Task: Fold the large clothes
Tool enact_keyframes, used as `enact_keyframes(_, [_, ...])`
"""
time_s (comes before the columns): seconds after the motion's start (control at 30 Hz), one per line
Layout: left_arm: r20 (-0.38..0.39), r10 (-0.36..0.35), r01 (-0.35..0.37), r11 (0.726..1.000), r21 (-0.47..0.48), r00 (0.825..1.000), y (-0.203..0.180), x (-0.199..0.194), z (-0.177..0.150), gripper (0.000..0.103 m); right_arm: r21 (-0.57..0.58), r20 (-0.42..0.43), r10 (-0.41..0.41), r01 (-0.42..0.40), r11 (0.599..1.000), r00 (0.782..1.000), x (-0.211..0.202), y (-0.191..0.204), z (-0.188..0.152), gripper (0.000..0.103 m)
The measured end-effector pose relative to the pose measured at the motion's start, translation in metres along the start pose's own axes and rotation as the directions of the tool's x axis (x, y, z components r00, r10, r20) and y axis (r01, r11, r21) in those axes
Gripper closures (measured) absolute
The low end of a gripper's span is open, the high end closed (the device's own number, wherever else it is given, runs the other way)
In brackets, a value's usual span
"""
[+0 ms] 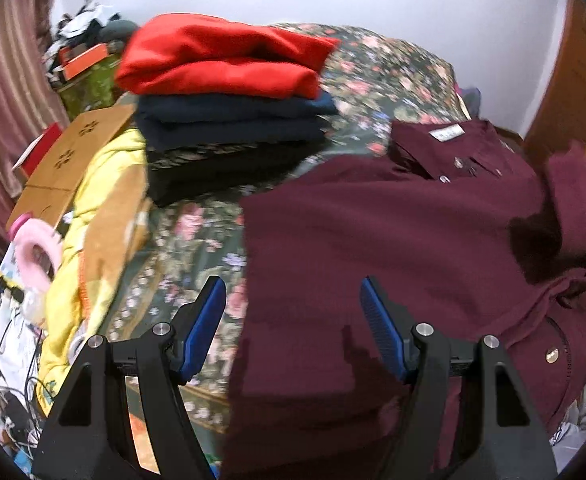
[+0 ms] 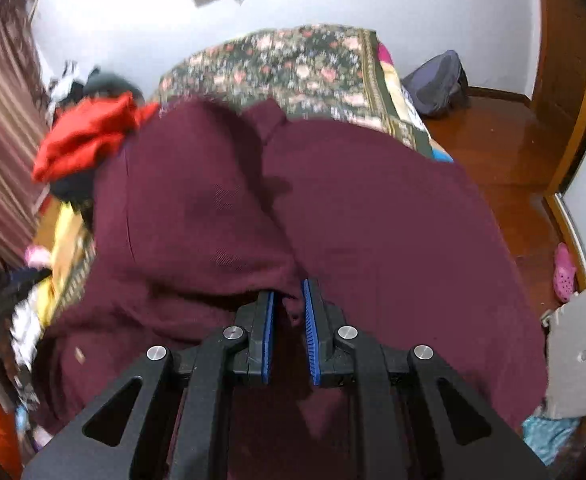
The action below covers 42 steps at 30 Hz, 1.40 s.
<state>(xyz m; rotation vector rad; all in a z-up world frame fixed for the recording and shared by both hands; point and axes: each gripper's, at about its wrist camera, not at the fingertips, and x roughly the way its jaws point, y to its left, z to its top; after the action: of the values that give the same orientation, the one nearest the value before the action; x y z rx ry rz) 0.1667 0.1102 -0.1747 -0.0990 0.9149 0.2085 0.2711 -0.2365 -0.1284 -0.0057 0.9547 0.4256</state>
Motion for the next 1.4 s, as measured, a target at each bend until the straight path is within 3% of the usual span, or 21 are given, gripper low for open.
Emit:
enact_keyframes(0.1, [-0.021,-0.03,0.031,0.998,0.046,0.999,-0.02,0.008,0.0,0.034,-0.115,-0.009,-0.051,0.05,0.992,0.999,-0.002,0.017,0.006,0.089])
enact_keyframes(0.13, [-0.025,-0.035,0.037,0.998,0.056,0.999,-0.024,0.009,-0.001,0.034,-0.139,-0.01,-0.06,0.058,0.989,0.998,-0.002,0.019,0.008,0.084])
enact_keyframes(0.27, [-0.061,-0.057,0.064,0.99,0.124,0.997,-0.044,0.02,-0.003,0.034,-0.236,0.036,-0.096,0.102,0.966,0.995,-0.006,0.03,0.016,0.043])
enact_keyframes(0.33, [-0.08,-0.058,0.07,0.985,0.155,0.995,-0.053,0.026,-0.004,0.034,-0.276,0.048,-0.087,0.097,0.956,0.995,-0.004,0.033,0.018,0.043])
enact_keyframes(0.5, [-0.105,-0.07,0.088,0.98,0.176,0.992,-0.062,0.034,-0.007,0.034,-0.417,-0.043,-0.132,0.103,0.903,0.99,0.032,0.052,0.024,0.043])
enact_keyframes(0.6, [-0.116,-0.087,0.105,0.982,0.158,0.989,-0.06,0.038,-0.006,0.034,-0.486,-0.032,-0.183,0.145,0.862,0.983,0.047,0.066,0.025,0.043])
enact_keyframes(0.7, [-0.129,-0.097,0.116,0.982,0.151,0.987,-0.059,0.041,-0.008,0.033,-0.493,0.003,-0.164,0.144,0.858,0.986,0.046,0.074,0.034,0.043])
enact_keyframes(0.9, [-0.135,-0.094,0.113,0.983,0.143,0.986,-0.058,0.044,-0.009,0.03,-0.265,0.115,-0.088,0.116,0.957,0.99,0.02,0.048,0.059,0.043])
enact_keyframes(1.07, [-0.133,-0.087,0.106,0.984,0.141,0.987,-0.058,0.044,-0.011,0.029,-0.023,0.16,-0.06,0.064,0.998,0.985,-0.002,-0.008,0.062,0.042])
enact_keyframes(1.27, [-0.124,-0.071,0.089,0.984,0.151,0.99,-0.061,0.044,-0.012,0.024,0.215,0.142,0.003,-0.034,0.976,0.99,-0.004,-0.057,0.036,0.04])
enact_keyframes(1.4, [-0.125,-0.061,0.081,0.984,0.157,0.99,-0.061,0.044,-0.013,0.023,0.384,0.115,0.028,-0.071,0.921,0.993,0.001,-0.092,0.009,0.04])
